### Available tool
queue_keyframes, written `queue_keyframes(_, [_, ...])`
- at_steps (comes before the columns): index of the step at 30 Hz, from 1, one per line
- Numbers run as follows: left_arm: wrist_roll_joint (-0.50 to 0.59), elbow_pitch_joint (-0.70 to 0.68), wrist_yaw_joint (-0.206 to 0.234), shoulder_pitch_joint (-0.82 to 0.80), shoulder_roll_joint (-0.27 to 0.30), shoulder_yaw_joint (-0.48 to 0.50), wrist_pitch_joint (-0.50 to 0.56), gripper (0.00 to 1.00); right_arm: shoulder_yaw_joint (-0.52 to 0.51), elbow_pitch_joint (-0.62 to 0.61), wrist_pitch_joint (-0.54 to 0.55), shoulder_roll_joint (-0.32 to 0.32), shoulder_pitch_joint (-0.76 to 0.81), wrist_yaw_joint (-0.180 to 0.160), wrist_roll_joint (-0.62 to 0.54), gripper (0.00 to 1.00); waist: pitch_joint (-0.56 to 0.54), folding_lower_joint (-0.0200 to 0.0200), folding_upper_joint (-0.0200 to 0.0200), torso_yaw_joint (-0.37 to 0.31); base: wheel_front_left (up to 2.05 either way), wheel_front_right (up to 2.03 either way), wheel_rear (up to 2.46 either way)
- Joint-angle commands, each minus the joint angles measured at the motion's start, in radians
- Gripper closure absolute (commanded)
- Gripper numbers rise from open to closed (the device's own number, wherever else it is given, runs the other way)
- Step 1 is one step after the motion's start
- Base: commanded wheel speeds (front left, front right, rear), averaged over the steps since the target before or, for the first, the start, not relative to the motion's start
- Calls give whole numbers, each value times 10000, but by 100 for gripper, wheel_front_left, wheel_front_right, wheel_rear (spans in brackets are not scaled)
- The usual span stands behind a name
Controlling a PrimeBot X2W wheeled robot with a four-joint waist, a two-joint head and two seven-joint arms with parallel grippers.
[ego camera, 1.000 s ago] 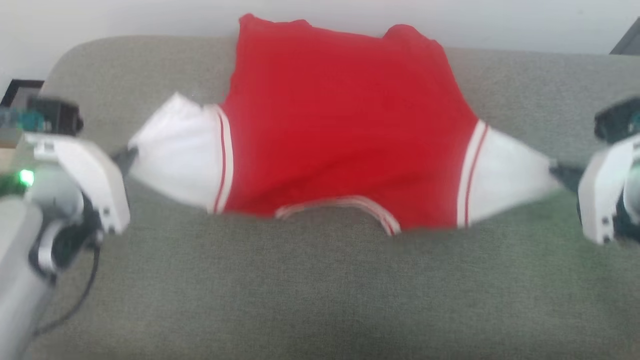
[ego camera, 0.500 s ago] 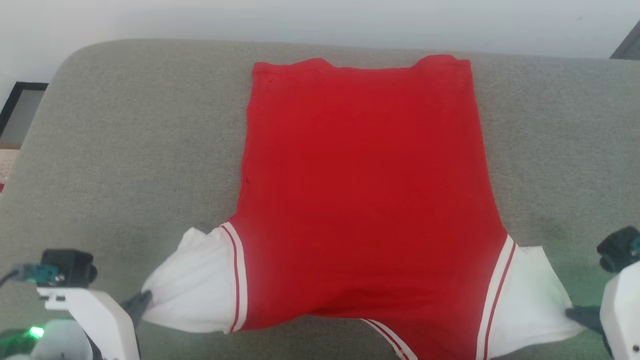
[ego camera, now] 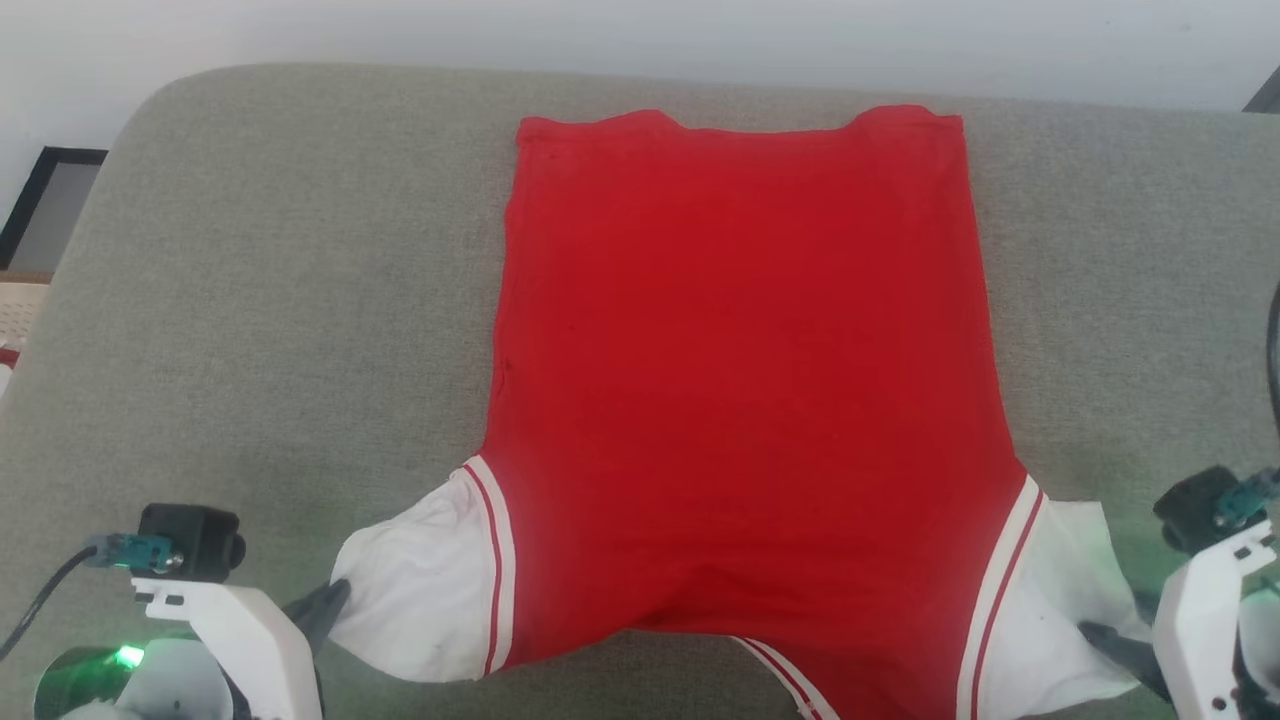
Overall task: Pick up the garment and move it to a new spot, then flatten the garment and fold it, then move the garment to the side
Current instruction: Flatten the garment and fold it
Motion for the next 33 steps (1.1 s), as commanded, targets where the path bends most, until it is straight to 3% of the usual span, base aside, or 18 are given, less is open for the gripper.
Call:
queue_keyframes(1, [77, 45, -54, -157, -30, -20, -46, 100, -64, -3, 100, -11, -64, -28, -55, 0, 11, 0, 0, 4, 0, 0, 0])
queue_keyframes(8, [254, 48, -186, -415, -218, -132, -127, 100, -1202, -1555, 153, -178, -470, -23, -137, 0, 242, 0, 0, 146, 0, 0, 0])
queue_keyframes(15, [520, -30, -393, -1052, -551, -373, -147, 100, -2248, -1726, -240, 644, -2245, -23, -1292, 0, 888, 0, 0, 619, 0, 0, 0])
queue_keyframes(19, [756, 25, -580, -1573, -870, -612, -124, 100, -2346, -689, -846, 1283, -3912, -20, -2105, 0, 1345, 0, 0, 999, 0, 0, 0])
queue_keyframes(22, [956, 182, -781, -2110, -1256, -863, -70, 100, -2089, 917, -1346, 1648, -5680, -23, -2800, 0, 1799, 0, 0, 1401, 0, 0, 0])
queue_keyframes(29, [1084, 582, -1207, -2877, -1903, -1254, -64, 100, -1753, 4388, -1432, 1861, -8323, -24, -3630, 0, 2452, 0, 0, 2130, 0, 0, 0])
queue_keyframes(33, [1101, 747, -1372, -3097, -2160, -1380, -97, 100, -1773, 5626, -1267, 1920, -9139, -24, -3986, 0, 2644, 0, 0, 2422, 0, 0, 0])
